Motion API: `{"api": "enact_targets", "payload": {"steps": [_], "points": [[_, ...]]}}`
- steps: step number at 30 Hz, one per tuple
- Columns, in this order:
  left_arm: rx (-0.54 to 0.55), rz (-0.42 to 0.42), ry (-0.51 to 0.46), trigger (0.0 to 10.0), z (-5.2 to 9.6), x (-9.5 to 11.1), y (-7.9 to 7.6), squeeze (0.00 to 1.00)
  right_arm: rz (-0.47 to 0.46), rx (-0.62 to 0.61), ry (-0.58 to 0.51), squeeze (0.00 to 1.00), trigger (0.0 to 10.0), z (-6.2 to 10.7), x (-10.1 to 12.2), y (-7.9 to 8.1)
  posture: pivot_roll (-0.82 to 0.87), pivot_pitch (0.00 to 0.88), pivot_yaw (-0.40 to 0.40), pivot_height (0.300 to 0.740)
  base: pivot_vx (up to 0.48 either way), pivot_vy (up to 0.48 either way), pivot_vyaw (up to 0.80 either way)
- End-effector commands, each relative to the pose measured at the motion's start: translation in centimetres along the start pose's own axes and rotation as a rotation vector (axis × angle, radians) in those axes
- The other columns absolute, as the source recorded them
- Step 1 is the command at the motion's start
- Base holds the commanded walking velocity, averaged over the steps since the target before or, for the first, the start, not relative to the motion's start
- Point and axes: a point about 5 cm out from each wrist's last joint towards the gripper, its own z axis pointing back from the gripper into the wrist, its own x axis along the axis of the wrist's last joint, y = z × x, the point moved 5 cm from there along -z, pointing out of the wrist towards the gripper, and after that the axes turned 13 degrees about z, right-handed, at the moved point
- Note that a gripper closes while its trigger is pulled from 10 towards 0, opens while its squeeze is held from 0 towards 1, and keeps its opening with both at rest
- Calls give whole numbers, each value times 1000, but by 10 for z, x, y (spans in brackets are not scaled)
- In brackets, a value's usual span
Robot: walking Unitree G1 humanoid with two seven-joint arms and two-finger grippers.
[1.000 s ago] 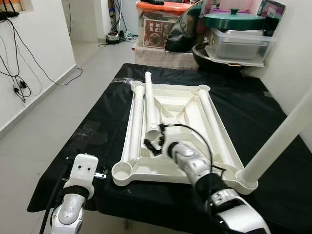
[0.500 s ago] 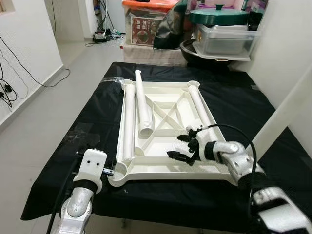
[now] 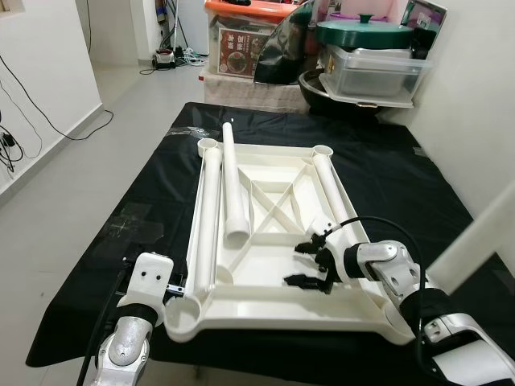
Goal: Building children table
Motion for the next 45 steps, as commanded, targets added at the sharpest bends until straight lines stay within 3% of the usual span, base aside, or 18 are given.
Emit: {"api": "enact_targets", "payload": {"steps": [1, 8, 10, 13, 15, 17, 19, 20, 22, 24, 32, 35, 36, 38, 40, 42, 43, 45], "points": [[-10, -13, 4, 10000, 0, -2, -2, 0, -24, 115, 43, 0, 10000, -5, -18, 23, 102, 0, -100, 740, 0, 0, 0], [-33, -14, 3, 10000, -3, -2, -10, 0, 21, 175, 13, 0, 10000, -3, -11, 36, 91, 0, -97, 740, 0, 0, 0], [-31, -14, 3, 10000, -1, -3, -10, 0, 31, 86, -81, 0, 10000, -14, 14, 38, 93, 0, -95, 740, 0, 0, 0], [-31, -13, 3, 10000, 0, -3, -10, 0, 35, 62, -101, 0, 10000, -16, 19, 37, 93, 0, -95, 740, 0, 0, 0], [-29, -15, 2, 10000, 0, -3, -10, 0, 27, -35, -147, 0, 10000, -17, 31, 21, 93, 0, -92, 740, 0, 0, 0], [-29, -15, 2, 10000, 0, -3, -10, 0, 27, -35, -147, 0, 10000, -17, 31, 21, 93, 0, -92, 740, 0, 0, 0], [-29, -17, 0, 10000, 0, -2, -9, 0, 15, -132, -203, 0, 10000, -15, 46, 2, 93, 0, -92, 740, 0, 0, 0], [-29, -17, 0, 10000, 0, -2, -9, 0, 15, -132, -203, 0, 10000, -15, 46, 2, 93, 0, -92, 740, 0, 0, 0], [-8, -25, -11, 10000, -1, 0, -1, 0, 37, -273, -373, 0, 10000, 8, 96, -30, 95, 0, -93, 740, 0, 0, 0], [7, -22, -17, 10000, 0, 1, 2, 0, 66, -318, -404, 0, 10000, 15, 110, -35, 95, 0, -93, 740, 0, 0, 0], [76, -25, -18, 10000, 8, 0, 17, 0, 113, -371, -345, 0, 10000, 9, 116, -26, 108, 0, -97, 740, 0, 0, 0], [135, -40, -3, 10000, 11, -3, 31, 0, 138, -368, -314, 0, 10000, 0, 115, -17, 108, 0, -96, 740, 0, 0, 0], [214, -62, 23, 10000, 14, -8, 48, 0, 160, -386, -276, 0, 10000, -7, 111, -14, 108, 0, -91, 740, 0, 0, 0], [214, -62, 23, 10000, 14, -8, 48, 0, 160, -386, -276, 0, 10000, -7, 111, -14, 108, 0, -91, 740, 0, 0, 0], [335, -94, 64, 10000, 22, -16, 78, 0, 191, -435, -196, 0, 10000, -19, 100, -10, 114, 0, -87, 740, 0, 0, 0], [335, -94, 64, 10000, 22, -16, 78, 0, 191, -435, -196, 0, 10000, -19, 100, -10, 114, 0, -87, 740, 0, 0, 0], [369, -105, 79, 10000, 28, -19, 90, 0, 181, -451, -168, 0, 10000, -26, 96, -7, 119, 0, -87, 740, 0, 0, 0], [363, -119, 97, 10000, 35, -23, 93, 0, 176, -460, -151, 0, 10000, -33, 95, -4, 122, 0, -85, 740, 0, 0, 0]]}}
